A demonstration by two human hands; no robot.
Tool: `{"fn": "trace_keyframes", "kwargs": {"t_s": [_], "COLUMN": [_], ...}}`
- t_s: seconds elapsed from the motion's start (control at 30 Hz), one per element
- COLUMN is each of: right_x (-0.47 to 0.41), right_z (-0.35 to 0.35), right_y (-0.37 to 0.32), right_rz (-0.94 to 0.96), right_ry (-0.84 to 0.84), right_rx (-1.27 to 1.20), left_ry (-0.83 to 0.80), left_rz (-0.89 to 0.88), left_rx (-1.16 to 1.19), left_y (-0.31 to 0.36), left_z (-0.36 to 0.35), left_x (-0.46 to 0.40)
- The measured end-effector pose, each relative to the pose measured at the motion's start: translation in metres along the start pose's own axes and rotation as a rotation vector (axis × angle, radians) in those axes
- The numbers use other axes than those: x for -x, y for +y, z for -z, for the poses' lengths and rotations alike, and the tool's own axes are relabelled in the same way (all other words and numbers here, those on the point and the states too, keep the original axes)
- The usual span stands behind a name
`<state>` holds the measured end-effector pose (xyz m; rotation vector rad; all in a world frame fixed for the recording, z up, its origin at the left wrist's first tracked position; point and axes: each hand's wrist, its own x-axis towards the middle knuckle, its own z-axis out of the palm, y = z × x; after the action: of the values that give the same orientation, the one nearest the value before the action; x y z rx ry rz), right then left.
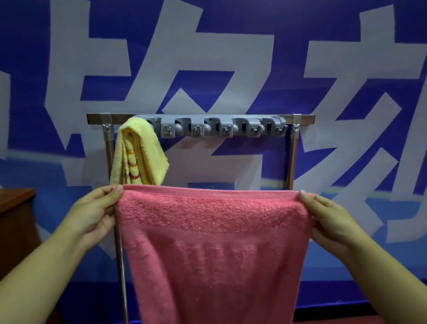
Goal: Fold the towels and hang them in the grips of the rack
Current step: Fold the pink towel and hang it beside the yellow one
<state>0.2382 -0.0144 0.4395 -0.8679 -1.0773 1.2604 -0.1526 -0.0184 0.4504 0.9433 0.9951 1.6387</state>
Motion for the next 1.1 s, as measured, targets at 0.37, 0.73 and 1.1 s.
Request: {"fn": "trace_keyframes", "kwargs": {"t_s": [0.37,0.73,1.1], "right_x": [0.000,0.043,0.096], "right_z": [-0.034,-0.100,-0.107], "right_y": [0.008,0.028,0.078], "right_rz": [-0.118,0.035,0.097], "right_ry": [0.108,0.023,0.093], "right_rx": [-0.268,0.104,0.350], "left_ry": [0.062,-0.131,-0.029], "left_rz": [0.075,0.123,0.061], "left_rx": [-0.084,-0.013,-0.147], "left_y": [-0.007,-0.041,-0.093], "left_z": [-0.026,-0.094,-0.110], "left_x": [0.016,0.083,0.137]}}
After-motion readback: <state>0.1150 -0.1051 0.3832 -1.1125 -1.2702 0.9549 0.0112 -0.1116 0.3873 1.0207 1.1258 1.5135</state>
